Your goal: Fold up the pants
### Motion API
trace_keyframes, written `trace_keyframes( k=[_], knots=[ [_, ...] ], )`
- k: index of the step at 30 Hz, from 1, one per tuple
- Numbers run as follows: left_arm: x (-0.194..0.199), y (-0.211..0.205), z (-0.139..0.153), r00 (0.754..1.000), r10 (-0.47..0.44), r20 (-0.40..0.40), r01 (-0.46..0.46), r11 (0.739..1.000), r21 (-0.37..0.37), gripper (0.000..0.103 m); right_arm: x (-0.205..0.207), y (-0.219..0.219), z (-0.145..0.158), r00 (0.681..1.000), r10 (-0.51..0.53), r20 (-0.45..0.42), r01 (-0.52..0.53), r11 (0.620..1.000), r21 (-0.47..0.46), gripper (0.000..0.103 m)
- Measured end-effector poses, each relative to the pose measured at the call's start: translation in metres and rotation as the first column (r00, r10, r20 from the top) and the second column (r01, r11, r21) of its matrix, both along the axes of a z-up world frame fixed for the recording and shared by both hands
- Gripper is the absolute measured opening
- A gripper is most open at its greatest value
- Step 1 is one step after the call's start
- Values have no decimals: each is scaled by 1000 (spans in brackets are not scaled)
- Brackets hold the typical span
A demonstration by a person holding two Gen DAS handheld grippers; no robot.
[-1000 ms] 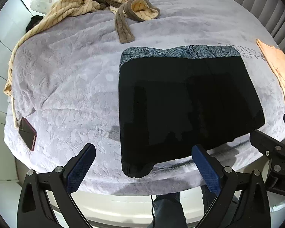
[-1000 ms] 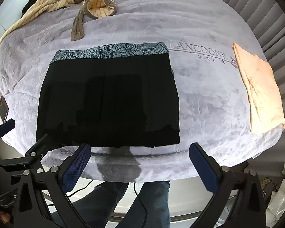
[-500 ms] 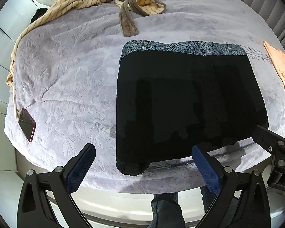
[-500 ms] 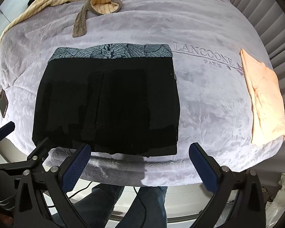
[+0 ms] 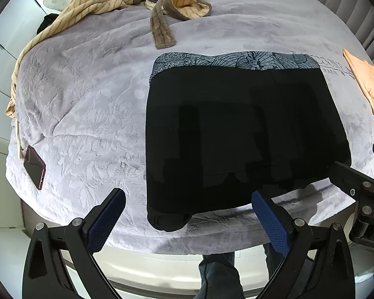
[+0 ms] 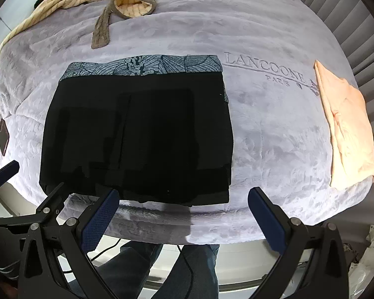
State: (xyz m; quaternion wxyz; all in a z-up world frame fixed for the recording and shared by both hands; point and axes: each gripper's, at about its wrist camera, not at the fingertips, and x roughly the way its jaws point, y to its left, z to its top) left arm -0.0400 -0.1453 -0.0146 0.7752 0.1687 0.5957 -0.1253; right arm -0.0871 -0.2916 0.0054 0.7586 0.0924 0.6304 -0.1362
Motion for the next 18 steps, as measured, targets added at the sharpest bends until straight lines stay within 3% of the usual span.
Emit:
trace_keyframes(
  k=[18],
  knots=[
    [2, 3, -3, 1000, 12, -6, -12, 1000, 3, 101, 0, -1, -2, 1000, -5, -4, 5, 1000, -12, 103]
  ],
)
